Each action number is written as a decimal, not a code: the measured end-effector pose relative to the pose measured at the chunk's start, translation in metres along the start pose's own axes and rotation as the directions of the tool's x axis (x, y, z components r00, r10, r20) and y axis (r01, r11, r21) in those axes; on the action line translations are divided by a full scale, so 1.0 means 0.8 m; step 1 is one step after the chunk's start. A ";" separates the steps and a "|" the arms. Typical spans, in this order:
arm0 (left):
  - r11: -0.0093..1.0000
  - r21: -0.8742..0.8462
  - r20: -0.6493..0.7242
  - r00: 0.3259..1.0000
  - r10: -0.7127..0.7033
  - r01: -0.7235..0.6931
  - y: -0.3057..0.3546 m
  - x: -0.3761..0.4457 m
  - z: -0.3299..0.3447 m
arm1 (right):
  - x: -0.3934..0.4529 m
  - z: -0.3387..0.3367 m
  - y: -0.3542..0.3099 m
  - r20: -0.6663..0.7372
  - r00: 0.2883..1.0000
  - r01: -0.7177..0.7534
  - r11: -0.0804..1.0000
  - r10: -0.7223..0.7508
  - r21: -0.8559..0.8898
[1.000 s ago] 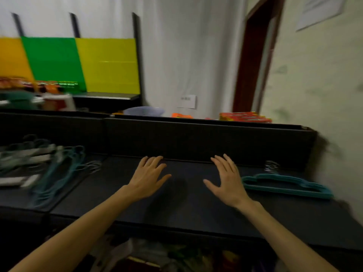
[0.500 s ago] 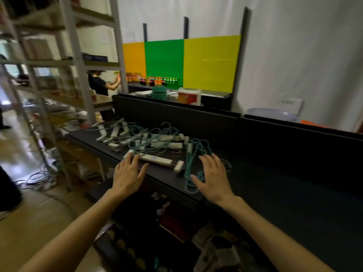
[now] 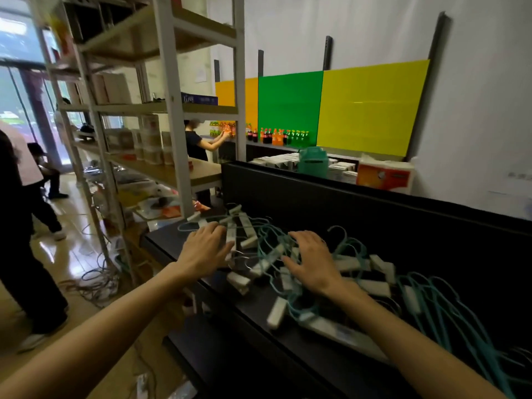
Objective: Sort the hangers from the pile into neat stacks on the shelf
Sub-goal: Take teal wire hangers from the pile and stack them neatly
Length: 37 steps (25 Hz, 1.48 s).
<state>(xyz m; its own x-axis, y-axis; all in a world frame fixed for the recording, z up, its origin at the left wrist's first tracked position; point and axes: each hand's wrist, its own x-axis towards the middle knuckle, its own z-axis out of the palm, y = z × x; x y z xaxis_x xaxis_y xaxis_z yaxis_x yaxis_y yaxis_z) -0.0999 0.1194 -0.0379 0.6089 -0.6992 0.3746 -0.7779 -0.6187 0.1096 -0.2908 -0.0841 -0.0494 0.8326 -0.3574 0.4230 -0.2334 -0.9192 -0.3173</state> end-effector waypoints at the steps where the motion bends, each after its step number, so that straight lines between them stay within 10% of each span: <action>1: 1.000 -0.002 0.027 1.000 -0.003 0.003 -0.019 0.027 0.003 | 0.031 0.016 -0.007 0.029 1.000 -0.005 1.000 0.005 -0.016; 11: 0.986 -0.125 0.244 0.960 0.137 -0.109 -0.150 0.210 0.083 | 0.207 0.106 -0.028 0.100 0.954 -0.278 0.958 0.284 -0.065; 15: 0.921 -0.109 0.290 0.874 0.389 -0.374 -0.161 0.249 0.083 | 0.198 0.083 -0.019 0.009 0.857 -0.511 0.849 0.515 0.133; 18: 0.853 0.032 0.215 0.837 0.503 -0.521 -0.169 0.289 0.075 | 0.194 0.086 -0.034 -0.028 0.811 -0.576 0.806 0.584 0.140; 28: 0.719 -0.328 -0.164 0.786 0.596 -0.613 -0.099 0.278 0.065 | 0.078 0.055 -0.080 -0.477 0.622 -0.704 0.710 0.620 0.004; 37: 0.542 -0.324 -0.189 0.614 0.766 -0.775 0.040 0.209 0.072 | -0.063 0.031 -0.092 -0.370 0.446 -0.878 0.316 0.815 -0.361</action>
<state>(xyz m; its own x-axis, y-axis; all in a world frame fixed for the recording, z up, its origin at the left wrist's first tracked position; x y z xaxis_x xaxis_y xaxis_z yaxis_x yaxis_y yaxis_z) -0.0142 -0.0378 -0.0248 -0.2511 -0.8360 0.4879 -0.9441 0.3228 0.0672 -0.3032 0.0053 -0.0684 -0.0052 -0.9697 0.2442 -0.9855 -0.0364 -0.1655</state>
